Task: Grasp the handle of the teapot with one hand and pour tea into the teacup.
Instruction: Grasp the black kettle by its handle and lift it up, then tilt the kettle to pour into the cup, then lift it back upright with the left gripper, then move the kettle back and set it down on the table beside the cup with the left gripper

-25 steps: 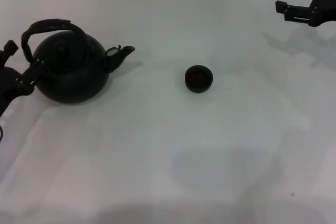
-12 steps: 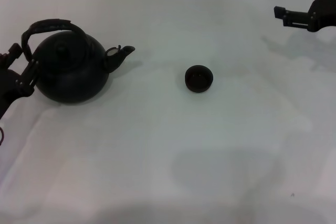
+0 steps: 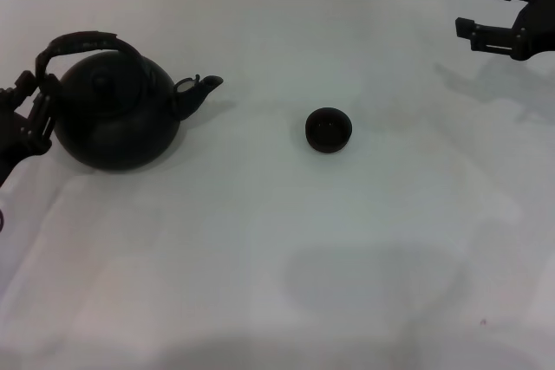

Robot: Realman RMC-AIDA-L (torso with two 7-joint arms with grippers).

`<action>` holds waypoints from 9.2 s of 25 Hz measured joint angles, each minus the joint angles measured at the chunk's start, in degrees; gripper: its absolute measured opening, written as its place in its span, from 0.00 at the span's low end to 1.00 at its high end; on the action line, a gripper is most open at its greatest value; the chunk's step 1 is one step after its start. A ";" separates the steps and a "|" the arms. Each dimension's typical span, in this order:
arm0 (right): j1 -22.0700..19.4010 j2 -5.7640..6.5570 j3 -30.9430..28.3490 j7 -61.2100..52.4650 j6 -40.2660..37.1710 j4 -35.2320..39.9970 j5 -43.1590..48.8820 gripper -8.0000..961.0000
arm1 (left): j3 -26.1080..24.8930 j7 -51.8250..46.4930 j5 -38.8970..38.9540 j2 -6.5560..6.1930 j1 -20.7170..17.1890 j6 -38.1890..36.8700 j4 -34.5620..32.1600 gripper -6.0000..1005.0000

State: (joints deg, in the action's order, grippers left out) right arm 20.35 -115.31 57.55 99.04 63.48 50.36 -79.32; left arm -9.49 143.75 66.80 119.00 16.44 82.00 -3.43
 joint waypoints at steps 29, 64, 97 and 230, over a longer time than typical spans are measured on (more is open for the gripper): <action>-0.04 -0.18 0.37 0.73 1.84 -0.88 -0.13 0.89 | 0.44 -8.12 0.13 -0.36 2.93 -2.35 -3.10 0.21; 0.45 -0.27 0.29 7.01 2.03 -7.22 -5.21 0.89 | 11.72 -28.29 -3.07 0.01 11.62 -2.85 -21.57 0.20; -0.26 -0.18 -0.22 13.91 3.64 -11.34 -12.99 0.89 | 71.61 -79.28 -11.30 -0.24 12.25 -17.06 -67.45 0.18; 0.21 -0.07 -0.48 13.88 -1.17 -16.98 -13.26 0.88 | 74.41 -37.36 32.08 -0.24 -1.48 -26.28 -44.81 0.13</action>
State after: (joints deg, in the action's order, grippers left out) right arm 20.56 -115.38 57.06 112.92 62.31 33.38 -92.58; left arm 64.92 106.39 98.87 118.76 14.95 55.72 -48.24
